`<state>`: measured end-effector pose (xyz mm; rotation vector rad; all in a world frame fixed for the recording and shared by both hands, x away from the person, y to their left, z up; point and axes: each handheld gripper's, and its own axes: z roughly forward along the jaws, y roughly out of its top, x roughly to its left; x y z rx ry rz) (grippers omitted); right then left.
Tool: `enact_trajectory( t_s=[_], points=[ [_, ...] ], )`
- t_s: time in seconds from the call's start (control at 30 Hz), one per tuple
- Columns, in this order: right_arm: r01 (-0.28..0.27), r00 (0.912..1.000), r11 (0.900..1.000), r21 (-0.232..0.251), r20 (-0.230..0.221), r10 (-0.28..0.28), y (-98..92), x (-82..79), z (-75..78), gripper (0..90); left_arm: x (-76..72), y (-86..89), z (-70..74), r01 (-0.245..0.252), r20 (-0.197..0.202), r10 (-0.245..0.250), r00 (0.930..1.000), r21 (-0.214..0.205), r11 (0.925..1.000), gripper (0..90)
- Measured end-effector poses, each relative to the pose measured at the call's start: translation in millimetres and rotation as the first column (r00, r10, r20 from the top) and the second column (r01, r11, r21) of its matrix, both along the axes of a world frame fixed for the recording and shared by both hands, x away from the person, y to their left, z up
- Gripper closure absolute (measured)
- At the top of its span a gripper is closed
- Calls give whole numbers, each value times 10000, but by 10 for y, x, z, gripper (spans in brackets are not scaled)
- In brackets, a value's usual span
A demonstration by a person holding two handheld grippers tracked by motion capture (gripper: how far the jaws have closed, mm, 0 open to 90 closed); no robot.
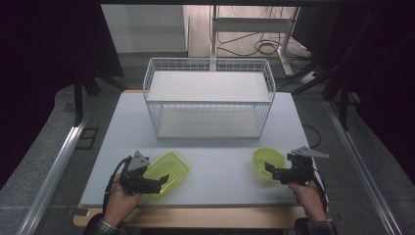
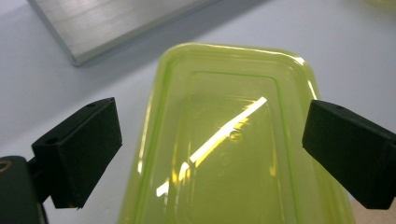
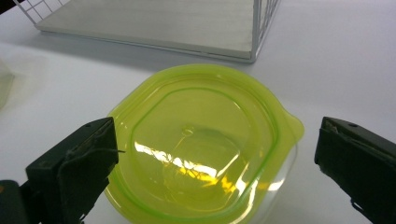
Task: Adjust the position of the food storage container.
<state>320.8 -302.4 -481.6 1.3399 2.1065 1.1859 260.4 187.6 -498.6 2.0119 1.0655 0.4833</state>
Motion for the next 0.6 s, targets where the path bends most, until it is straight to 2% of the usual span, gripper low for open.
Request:
enact_trajectory(
  t_s=[0.07, 0.13, 0.27, 0.4, 0.6],
  points=[
    [66, 10000, 10000, -45, 36, -66, 7, 1, 0, 0, 1, 7, -12, -16, 33, 16, 10000, 9, 10000, 46],
    [171, 9999, 9992, -367, -12, -171, 13, 6, -25, 0, -7, 7, -32, -167, 133, 162, 9998, 329, 9993, 47],
    [317, 9995, 9973, -657, -55, -322, -1, 10, -40, 0, -20, 3, -21, -139, 312, 127, 9994, 357, 9993, 46],
    [272, 9996, 9971, -706, -89, -279, -19, 5, -20, 0, -30, -4, -24, -101, 455, 78, 9989, 507, 9987, 44],
    [-13, 9996, 9961, -885, -284, -12, -12, -2, 2, 0, -29, -19, -43, -102, 450, 73, 9990, 648, 9978, 40]
  ],
)
